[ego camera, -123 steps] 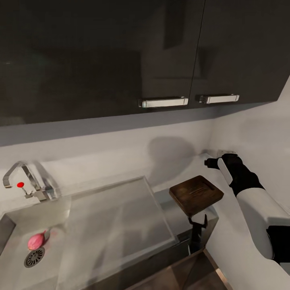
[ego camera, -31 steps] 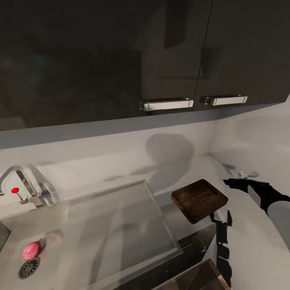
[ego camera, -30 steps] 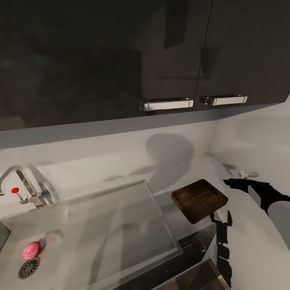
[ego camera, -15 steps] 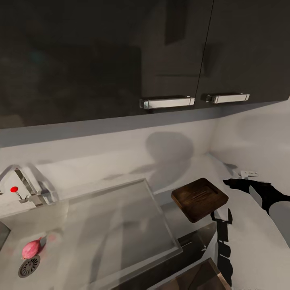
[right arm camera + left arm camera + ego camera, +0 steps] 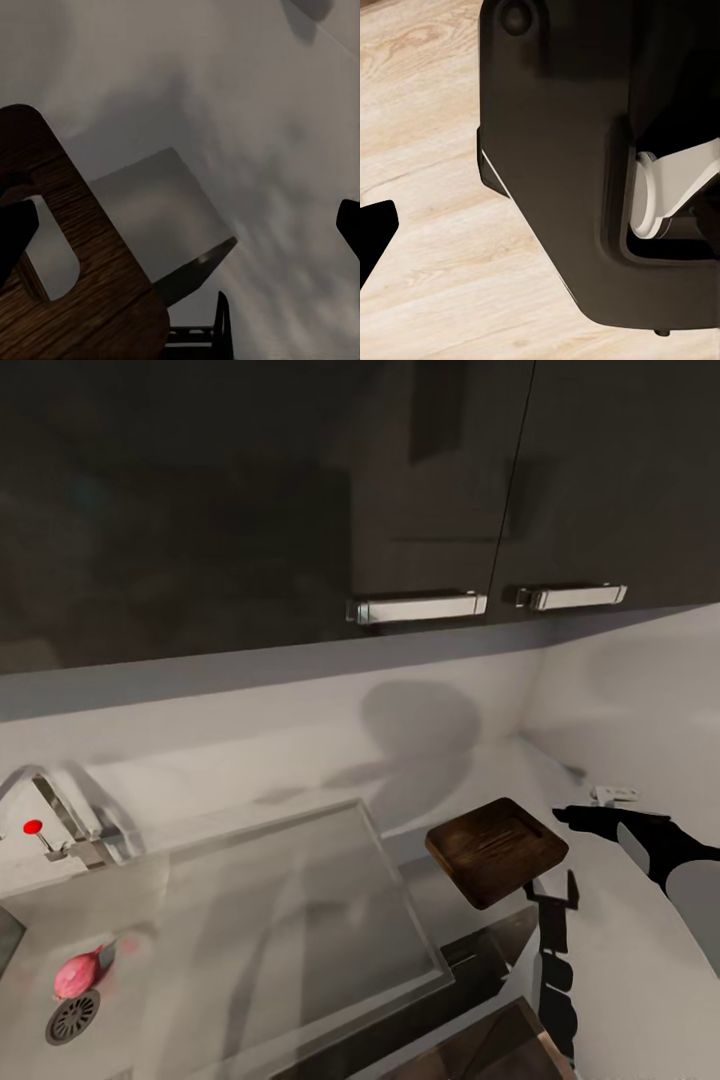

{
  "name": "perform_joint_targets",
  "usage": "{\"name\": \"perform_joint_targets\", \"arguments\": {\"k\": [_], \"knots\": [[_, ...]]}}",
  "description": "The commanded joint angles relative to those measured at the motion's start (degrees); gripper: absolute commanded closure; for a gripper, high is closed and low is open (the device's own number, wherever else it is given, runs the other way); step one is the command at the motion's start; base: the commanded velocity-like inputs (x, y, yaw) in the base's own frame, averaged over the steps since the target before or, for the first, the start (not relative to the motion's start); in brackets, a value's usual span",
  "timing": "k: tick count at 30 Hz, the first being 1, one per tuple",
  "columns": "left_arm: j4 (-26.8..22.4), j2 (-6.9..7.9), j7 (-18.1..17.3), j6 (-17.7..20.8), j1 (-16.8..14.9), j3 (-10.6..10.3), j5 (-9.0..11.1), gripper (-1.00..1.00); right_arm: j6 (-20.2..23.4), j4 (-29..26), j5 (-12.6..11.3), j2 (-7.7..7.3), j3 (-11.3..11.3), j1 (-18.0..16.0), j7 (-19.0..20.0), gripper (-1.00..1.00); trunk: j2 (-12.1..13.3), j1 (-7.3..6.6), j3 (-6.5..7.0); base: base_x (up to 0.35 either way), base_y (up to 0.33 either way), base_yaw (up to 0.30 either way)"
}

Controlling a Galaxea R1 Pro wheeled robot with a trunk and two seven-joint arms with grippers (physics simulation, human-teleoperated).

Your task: In the kitchen, take the Vidalia onion out of the sink, dice it on the chopping board with the paring knife, put the diced onion into the bowl on the countertop, then place both the paring knife and the chopping board into the sink.

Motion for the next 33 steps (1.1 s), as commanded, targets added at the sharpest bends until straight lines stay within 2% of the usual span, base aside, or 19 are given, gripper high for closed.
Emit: {"name": "perform_joint_targets", "arguments": {"k": [1,33], "knots": [[-0.09,-0.01,-0.02,-0.06,0.02,0.02,0.05,-1.0,0.34,-0.01,-0.59,-0.03,0.31,-0.03,0.09,-1.0,-0.12,0.03,-0.18,0.0,0.0,0.0],[-0.01,-0.45,-0.02,-0.06,0.02,0.01,0.05,-1.0,0.34,0.12,-0.59,0.26,0.4,-0.03,0.06,-1.0,-0.12,0.03,-2.63,0.0,0.0,0.0]]}}
